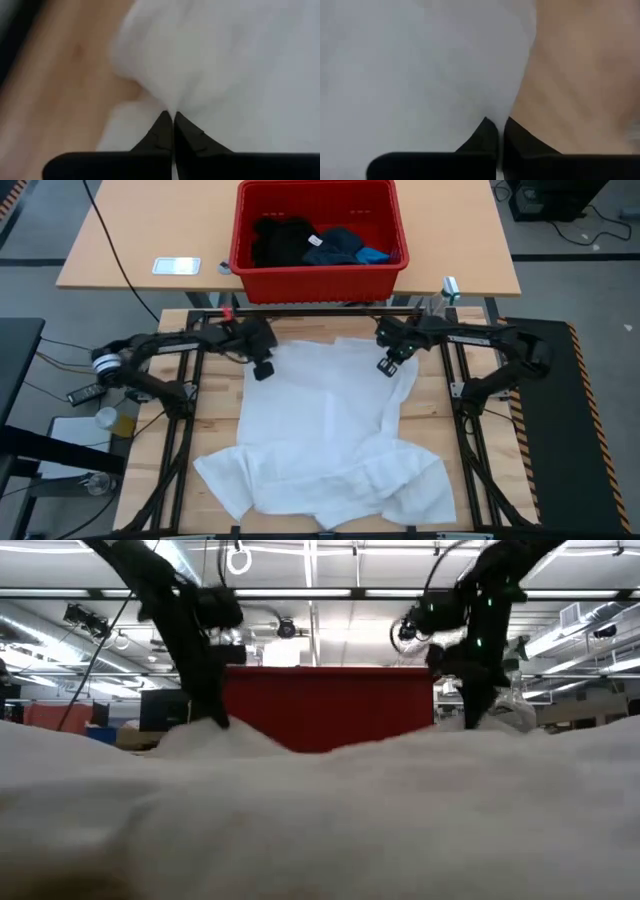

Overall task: Fold Laundry from Bin
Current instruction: Fold the white polo shirt

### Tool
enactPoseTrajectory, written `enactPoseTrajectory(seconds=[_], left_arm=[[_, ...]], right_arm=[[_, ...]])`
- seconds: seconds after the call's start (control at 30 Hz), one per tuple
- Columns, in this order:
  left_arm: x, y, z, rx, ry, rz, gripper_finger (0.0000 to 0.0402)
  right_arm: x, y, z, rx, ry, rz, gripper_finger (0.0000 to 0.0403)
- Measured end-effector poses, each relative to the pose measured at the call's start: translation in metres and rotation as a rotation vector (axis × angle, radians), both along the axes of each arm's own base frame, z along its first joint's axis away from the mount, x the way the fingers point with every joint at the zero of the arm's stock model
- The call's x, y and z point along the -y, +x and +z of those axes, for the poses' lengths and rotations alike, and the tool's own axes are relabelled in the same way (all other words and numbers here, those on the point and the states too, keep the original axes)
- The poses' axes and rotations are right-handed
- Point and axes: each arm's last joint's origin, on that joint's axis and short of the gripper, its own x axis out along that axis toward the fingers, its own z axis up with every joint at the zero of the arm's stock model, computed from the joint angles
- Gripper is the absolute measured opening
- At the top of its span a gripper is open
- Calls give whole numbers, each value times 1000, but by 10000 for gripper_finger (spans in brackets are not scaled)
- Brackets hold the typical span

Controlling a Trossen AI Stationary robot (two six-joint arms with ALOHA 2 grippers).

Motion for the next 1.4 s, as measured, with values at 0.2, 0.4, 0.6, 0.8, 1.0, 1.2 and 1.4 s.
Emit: enactPoseTrajectory(seconds=[0.2, 0.4, 0.6, 0.8, 1.0, 1.2, 1.4], left_arm=[[18, -32, 61, 147, 291, 122, 1], [10, -45, 54, 102, 475, 167, 1], [-20, -40, 6, 66, 455, 247, 1], [-53, -41, -36, -27, 378, 321, 52], [-57, -39, -31, -108, 336, 334, 152], [-46, -35, 15, 9, 449, 259, 209], [-10, -34, 40, 199, 140, 38, 215]], right_arm=[[-9, -4, 59, 67, -248, -20, 11], [8, 0, 63, 119, -446, -20, 10], [50, 14, 16, 101, -342, -88, 16], [77, 22, -31, 42, -180, -82, 50], [77, 12, -29, 64, -52, -80, 128], [66, -6, 20, 141, -211, -74, 177], [34, -16, 55, 342, -96, 32, 197]])
